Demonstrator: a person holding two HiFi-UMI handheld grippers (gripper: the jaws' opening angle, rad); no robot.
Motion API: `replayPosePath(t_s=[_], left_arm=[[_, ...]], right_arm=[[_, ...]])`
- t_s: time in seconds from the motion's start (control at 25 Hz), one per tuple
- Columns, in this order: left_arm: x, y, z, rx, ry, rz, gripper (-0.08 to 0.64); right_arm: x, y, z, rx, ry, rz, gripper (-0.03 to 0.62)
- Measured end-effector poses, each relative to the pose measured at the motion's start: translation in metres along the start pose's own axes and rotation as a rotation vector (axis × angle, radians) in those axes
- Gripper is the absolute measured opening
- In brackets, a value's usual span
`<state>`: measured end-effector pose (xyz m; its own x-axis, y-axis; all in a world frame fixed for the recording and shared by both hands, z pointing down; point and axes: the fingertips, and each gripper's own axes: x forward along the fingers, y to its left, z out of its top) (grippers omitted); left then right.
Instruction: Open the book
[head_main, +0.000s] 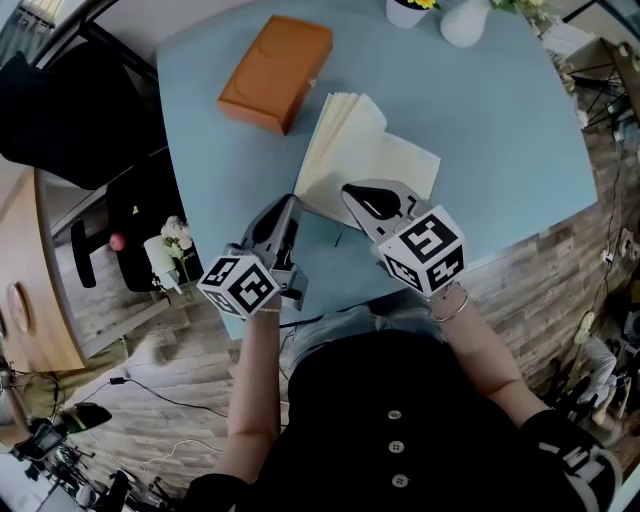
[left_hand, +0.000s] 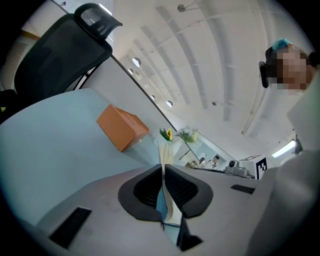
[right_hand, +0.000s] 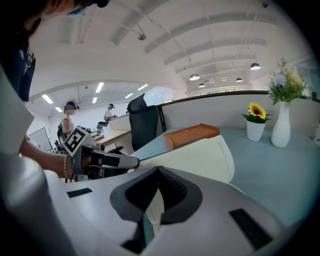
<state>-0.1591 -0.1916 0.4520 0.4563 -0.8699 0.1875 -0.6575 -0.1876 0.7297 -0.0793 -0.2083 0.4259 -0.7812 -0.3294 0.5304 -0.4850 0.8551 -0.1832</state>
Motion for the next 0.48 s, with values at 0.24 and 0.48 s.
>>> replayPosePath(t_s=[0.24,0.48], left_arm=[[-0.008,0.010,-0.014,0.020,0.024,0.081,0.025],[-0.012,0.019,-0.029,0.142,0.114,0.177,0.025]], right_arm=[[0.007,-0.002,-0.011,0.013,0.027,0.010,0.002],[0.014,-0.001,-0.021,0.032,0.049,0.024,0.002]])
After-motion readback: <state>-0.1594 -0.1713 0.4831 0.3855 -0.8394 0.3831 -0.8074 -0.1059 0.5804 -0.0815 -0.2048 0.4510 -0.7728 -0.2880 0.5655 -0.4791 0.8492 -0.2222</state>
